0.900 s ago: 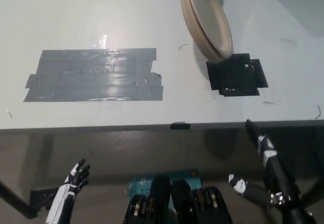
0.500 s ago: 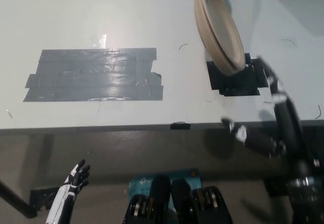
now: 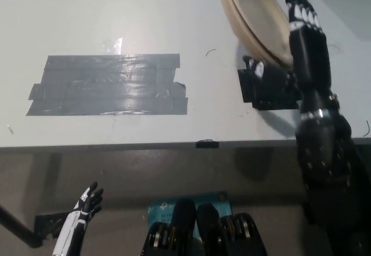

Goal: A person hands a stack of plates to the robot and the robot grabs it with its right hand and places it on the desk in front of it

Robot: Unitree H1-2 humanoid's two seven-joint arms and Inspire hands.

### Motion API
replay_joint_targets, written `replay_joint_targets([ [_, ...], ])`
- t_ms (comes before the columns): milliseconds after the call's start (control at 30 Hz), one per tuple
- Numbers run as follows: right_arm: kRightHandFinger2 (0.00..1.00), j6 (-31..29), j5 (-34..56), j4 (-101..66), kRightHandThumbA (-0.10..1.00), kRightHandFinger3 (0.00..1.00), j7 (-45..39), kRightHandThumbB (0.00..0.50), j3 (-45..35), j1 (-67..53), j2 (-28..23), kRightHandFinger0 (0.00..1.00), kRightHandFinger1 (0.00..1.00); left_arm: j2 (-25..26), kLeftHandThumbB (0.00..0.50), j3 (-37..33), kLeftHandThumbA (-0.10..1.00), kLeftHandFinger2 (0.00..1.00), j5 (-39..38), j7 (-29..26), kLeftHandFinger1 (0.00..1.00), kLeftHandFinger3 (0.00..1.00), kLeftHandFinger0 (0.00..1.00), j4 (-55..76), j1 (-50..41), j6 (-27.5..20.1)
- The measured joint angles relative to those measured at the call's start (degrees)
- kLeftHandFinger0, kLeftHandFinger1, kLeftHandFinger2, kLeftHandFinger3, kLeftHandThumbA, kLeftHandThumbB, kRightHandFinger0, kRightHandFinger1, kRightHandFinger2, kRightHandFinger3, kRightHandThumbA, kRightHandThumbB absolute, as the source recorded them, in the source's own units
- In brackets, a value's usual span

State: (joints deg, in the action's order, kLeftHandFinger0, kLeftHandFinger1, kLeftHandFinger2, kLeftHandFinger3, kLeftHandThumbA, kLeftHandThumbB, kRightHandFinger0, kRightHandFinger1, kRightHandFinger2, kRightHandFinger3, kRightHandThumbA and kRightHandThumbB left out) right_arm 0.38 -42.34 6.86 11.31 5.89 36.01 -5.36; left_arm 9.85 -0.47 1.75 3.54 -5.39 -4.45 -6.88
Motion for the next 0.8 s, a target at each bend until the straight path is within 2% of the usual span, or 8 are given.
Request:
replay_joint_targets([
  [133, 1.0, 0.4, -1.2, 5.0, 0.94, 1.0, 1.8, 0.463, 0.7, 2.4, -0.1, 1.0, 1.0, 0.0, 0.2, 0.0, 1.0, 1.0, 0.0, 0.0, 1.0, 1.0, 1.0, 0.0, 0.1, -0.1],
  [300, 1.0, 1.0, -1.8, 8.3, 0.94, 1.0, 3.1, 0.497, 1.2, 3.8, -0.2, 1.0, 1.0, 0.0, 0.192, 0.0, 1.0, 1.0, 0.0, 0.0, 1.0, 1.0, 1.0, 0.1, 0.2, -0.1],
  [367, 1.0, 1.2, -2.0, 9.2, 0.9, 1.0, 3.6, 0.5, 1.5, 4.3, -0.5, 1.0, 1.0, 0.0, 0.19, 0.0, 1.0, 1.0, 0.1, 0.0, 1.0, 1.0, 1.0, 0.1, 0.2, -0.1],
  [467, 1.0, 1.3, -2.4, 10.6, 0.9, 1.0, 3.7, 0.5, 2.6, 5.2, -1.1, 1.0, 1.0, 0.0, 0.19, 0.0, 1.0, 1.0, 0.2, 0.0, 1.0, 1.0, 1.0, 0.1, 0.4, -0.1],
  [500, 1.0, 1.3, -2.5, 10.8, 0.88, 1.0, 3.7, 0.5, 2.8, 5.3, -1.1, 1.0, 1.0, 0.0, 0.202, 0.0, 1.0, 1.0, 0.2, 0.0, 1.0, 1.0, 1.0, 0.2, 0.5, -0.1],
  [667, 1.0, 1.3, -2.5, 12.2, 0.88, 1.0, 3.4, 0.5, 4.9, 6.0, -1.7, 1.0, 1.0, 0.0, 0.208, 0.0, 1.0, 1.0, 0.4, 0.0, 1.0, 1.0, 1.0, 0.7, 0.9, -0.1],
  [800, 1.0, 1.3, -2.1, 12.0, 0.95, 1.0, 1.9, 0.5, 6.0, 6.0, -2.2, 1.0, 1.0, 0.0, 0.221, 0.0, 1.0, 1.0, 0.6, 0.0, 1.0, 1.0, 1.0, 0.8, 1.0, 0.0],
])
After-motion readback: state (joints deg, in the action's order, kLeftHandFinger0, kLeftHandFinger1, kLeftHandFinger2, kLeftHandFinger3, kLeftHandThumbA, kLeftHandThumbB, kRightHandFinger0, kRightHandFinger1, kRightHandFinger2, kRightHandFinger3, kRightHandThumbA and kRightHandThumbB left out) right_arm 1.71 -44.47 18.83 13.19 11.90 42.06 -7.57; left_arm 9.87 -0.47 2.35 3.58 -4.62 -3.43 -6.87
